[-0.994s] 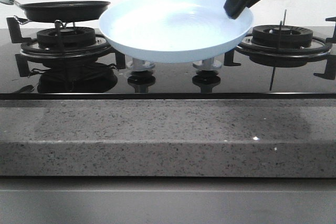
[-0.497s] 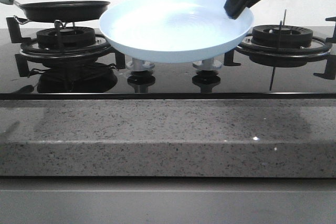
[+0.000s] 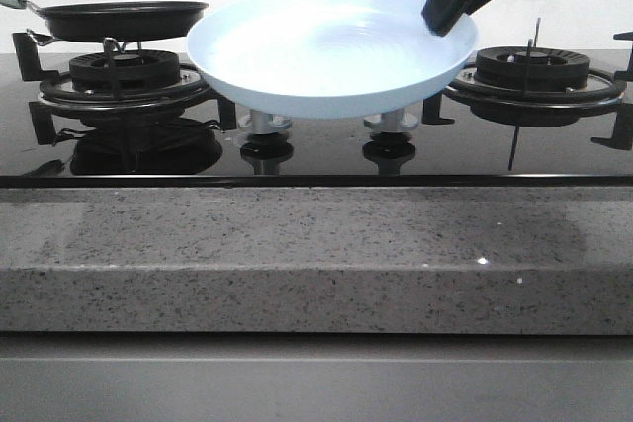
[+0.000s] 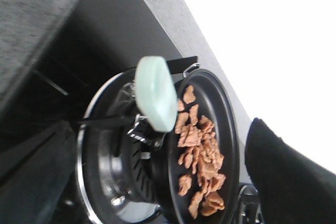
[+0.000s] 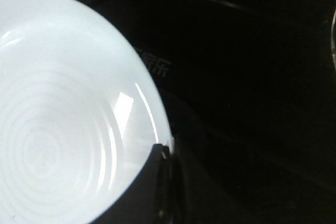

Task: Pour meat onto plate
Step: 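Grasp the pale green handle of the black frying pan with the left gripper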

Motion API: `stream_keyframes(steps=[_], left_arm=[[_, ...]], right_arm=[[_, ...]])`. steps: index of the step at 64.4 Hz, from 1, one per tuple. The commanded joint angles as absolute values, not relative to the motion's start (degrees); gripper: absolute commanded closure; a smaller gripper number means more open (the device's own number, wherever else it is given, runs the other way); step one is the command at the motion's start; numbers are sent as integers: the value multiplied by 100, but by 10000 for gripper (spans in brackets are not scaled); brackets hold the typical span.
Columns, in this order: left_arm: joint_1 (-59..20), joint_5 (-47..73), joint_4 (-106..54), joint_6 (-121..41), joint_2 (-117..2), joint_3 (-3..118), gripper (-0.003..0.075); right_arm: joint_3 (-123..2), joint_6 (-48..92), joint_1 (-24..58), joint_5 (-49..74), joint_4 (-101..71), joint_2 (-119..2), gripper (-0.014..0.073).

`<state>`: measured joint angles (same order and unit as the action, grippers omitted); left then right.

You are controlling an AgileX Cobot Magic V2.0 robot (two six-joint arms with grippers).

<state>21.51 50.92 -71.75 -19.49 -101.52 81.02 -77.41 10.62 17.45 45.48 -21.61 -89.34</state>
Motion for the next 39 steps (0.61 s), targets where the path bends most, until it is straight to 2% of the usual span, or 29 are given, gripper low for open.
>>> stream_keyframes(steps=[1,31,35,39], left_arm=[[2078,5257,-7624,-1985,-10097,8488,81],[1956,5319,-7945,-1985,-10675,8977,85],[1945,5319,-7945,-1985,-10687,8986,108],[1947,5319,-7945,-1985,-10696,8986,173]], right_arm=[[-7899,1106,1743,4293,-2351,-8715,657],[-7899,1106,1743,4292,-2351,-8715,657],[-7899,1106,1743,4292,-2351,-8715,657],[-7899,1106,1743,4292,-2351,-8715,657]])
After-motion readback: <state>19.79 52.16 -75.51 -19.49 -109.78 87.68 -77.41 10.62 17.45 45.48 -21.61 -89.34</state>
